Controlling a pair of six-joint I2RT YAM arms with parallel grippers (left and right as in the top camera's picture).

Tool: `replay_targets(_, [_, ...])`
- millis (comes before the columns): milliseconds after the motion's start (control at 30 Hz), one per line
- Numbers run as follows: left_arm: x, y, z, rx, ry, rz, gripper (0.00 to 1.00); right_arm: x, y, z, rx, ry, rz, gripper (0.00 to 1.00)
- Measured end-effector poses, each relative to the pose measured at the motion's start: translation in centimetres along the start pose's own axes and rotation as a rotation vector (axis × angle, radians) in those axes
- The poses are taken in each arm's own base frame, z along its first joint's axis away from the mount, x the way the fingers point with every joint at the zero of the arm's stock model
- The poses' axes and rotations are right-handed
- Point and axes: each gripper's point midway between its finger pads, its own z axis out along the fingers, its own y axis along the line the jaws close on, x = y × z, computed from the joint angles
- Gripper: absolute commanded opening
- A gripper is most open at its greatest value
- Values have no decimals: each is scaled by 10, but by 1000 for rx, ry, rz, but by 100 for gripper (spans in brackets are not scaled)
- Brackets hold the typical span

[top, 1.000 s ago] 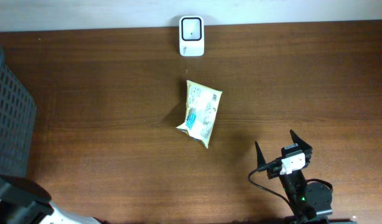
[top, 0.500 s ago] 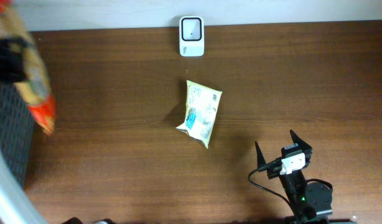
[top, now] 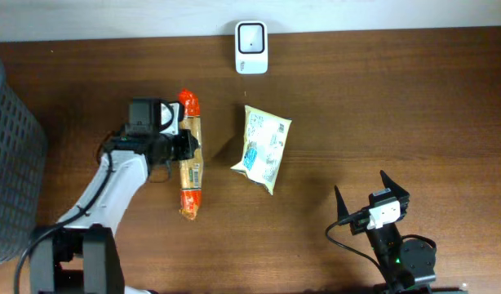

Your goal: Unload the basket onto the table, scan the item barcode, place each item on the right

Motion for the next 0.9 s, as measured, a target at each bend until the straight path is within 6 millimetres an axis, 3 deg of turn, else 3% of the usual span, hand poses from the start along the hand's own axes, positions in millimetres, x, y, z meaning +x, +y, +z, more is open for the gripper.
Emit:
replay_targets(67, [0, -3, 6, 4, -27, -6, 0, 0, 0, 0, 0, 0, 0, 98])
replay_targets(100, [-1, -5, 8, 5, -39, -7, 6, 0, 0, 0, 0, 0, 0, 98])
replay_targets(133, [1, -7, 10, 7, -37, -10, 61, 0, 0, 0, 0, 0, 0, 98])
replay_targets(167, [3, -11, 11, 11, -33, -10, 91, 0, 0, 0, 0, 0, 1, 98])
replay_targets(200, [4, -12, 12, 12, -32, -10, 99, 0, 0, 0, 0, 0, 0, 98])
replay_targets(367, [-11, -12, 13, 10, -82, -1, 99, 0, 0, 0, 0, 0, 0, 98])
replay_targets(433, [-31, -4, -3, -16, -109, -25, 99, 0, 0, 0, 0, 0, 0, 98])
replay_targets(500, [-73, 7, -39, -35, -209, -51, 99, 0, 0, 0, 0, 0, 0, 98])
replay_targets(533, [-100, 12, -72, -49, -294, -61, 99, 0, 0, 0, 0, 0, 0, 98])
replay_targets(600, [-152, 14, -167, -85, -532, -8, 99, 0, 0, 0, 0, 0, 0, 98])
replay_targets(667, [-171, 23, -238, -171, -695, 60, 99, 0, 0, 0, 0, 0, 0, 98])
replay_targets(767, [-173, 71, -337, -424, -885, 19, 99, 0, 0, 0, 0, 0, 0, 98])
replay_targets(867, [-159, 124, -390, -646, -952, -66, 99, 0, 0, 0, 0, 0, 0, 98])
replay_targets(900, [-147, 157, -406, -752, -946, -118, 99, 0, 0, 0, 0, 0, 0, 98])
